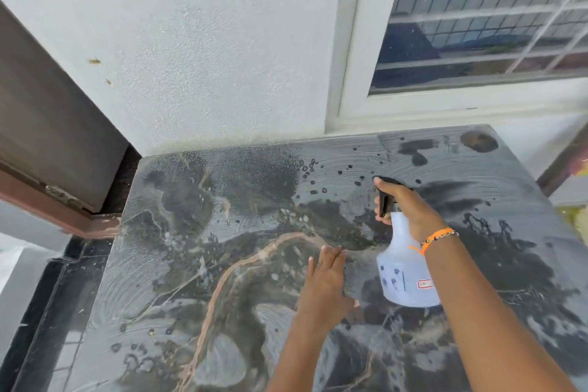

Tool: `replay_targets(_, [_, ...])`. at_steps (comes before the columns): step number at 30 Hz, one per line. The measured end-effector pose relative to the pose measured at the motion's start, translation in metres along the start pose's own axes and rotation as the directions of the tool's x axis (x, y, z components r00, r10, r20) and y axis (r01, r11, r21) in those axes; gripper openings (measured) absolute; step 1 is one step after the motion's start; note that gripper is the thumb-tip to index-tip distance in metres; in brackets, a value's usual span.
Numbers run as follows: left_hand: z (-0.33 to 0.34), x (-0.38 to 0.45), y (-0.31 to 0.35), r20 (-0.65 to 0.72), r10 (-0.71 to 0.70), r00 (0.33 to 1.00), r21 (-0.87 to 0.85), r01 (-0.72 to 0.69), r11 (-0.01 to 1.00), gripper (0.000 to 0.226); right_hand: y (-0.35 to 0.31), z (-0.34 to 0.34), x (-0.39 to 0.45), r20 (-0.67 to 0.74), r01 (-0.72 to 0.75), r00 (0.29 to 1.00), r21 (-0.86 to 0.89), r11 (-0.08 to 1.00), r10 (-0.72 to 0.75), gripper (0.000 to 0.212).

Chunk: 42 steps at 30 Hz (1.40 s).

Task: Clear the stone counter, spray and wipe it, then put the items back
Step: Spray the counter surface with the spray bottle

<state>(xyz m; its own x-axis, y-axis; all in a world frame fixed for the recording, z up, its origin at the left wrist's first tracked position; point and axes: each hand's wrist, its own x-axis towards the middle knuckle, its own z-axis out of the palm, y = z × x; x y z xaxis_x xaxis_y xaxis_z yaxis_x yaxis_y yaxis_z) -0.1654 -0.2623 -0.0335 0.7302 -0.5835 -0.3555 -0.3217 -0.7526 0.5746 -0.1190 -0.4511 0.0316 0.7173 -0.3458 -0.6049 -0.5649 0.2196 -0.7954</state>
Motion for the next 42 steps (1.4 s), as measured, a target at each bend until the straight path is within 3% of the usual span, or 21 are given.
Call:
replay_targets(4, [0.023, 0.029, 0.054, -0.009, -0.04, 0.999, 0.017, 0.04, 0.999, 0.083, -0.001, -0.048, 0.025, 0.033, 0.015, 0.999, 0.015, 1.0, -0.016, 0.019])
replay_targets(7, [0.039, 0.047, 0.087, -0.018, -0.044, 0.999, 0.047, 0.045, 0.998, 0.079, 0.003, -0.09, 0.035, 0.063, -0.115, 0.992, 0.118, 0.986, 0.108, 0.029])
replay_targets(9, [0.05, 0.056, 0.101, -0.016, -0.056, 0.998, 0.099, 0.057, 0.993, 0.078, 0.004, -0.117, 0.036, 0.171, -0.215, 0.969, 0.249, 0.944, 0.176, 0.033])
replay_targets(12, [0.061, 0.067, 0.112, -0.018, -0.115, 0.993, 0.183, 0.116, 0.976, 0.088, 0.011, -0.155, 0.042, 0.245, -0.17, 0.967, 0.392, 0.904, 0.075, 0.028])
replay_targets(15, [0.062, 0.072, 0.116, -0.061, -0.181, 0.982, 0.232, 0.191, 0.954, 0.095, 0.014, -0.181, 0.046, 0.195, -0.122, 0.98, 0.486, 0.865, 0.029, 0.016])
replay_targets(21, [0.065, 0.08, 0.131, -0.067, -0.234, 0.97, 0.307, 0.243, 0.92, 0.099, 0.008, -0.206, 0.059, 0.046, -0.14, 0.989, 0.568, 0.811, 0.139, 0.023])
replay_targets(27, [0.067, 0.08, 0.133, -0.066, -0.236, 0.969, 0.3, 0.245, 0.922, 0.101, 0.014, -0.22, 0.049, 0.092, -0.151, 0.988, 0.674, 0.723, 0.12, 0.022])
replay_targets(32, [0.078, 0.072, 0.147, -0.028, -0.163, 0.986, 0.295, 0.164, 0.941, 0.107, 0.052, -0.24, 0.014, -0.006, -0.093, 0.987, 0.787, 0.61, 0.158, 0.014])
replay_targets(38, [0.109, 0.058, 0.161, 0.093, -0.043, 0.995, 0.343, 0.009, 0.939, 0.102, 0.092, -0.255, -0.028, -0.203, 0.027, 0.945, 0.831, 0.555, 0.258, 0.024])
replay_targets(42, [0.111, 0.05, 0.157, 0.03, -0.003, 1.0, 0.288, -0.006, 0.958, 0.096, 0.101, -0.259, -0.049, -0.203, 0.055, 0.944, 0.873, 0.485, 0.258, 0.029])
